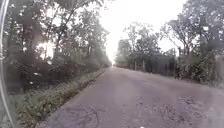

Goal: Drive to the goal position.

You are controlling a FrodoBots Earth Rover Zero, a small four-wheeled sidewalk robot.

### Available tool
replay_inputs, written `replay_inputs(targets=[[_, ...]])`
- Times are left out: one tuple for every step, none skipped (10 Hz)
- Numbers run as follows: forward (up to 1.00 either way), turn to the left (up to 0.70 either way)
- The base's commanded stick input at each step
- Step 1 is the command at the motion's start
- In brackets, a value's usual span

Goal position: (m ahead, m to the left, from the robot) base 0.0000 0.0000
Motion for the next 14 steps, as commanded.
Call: replay_inputs(targets=[[0.1,0.01],[0.1,0.01],[0.1,0.01],[0.1,0.01],[0.1,0.01],[0.1,0.01],[0.1,0.01],[0.1,0.01],[0.1,0.01],[0.1,0.01],[0.1,0.01],[0.1,0.01],[0.1,0.01],[0.1,0.01]])
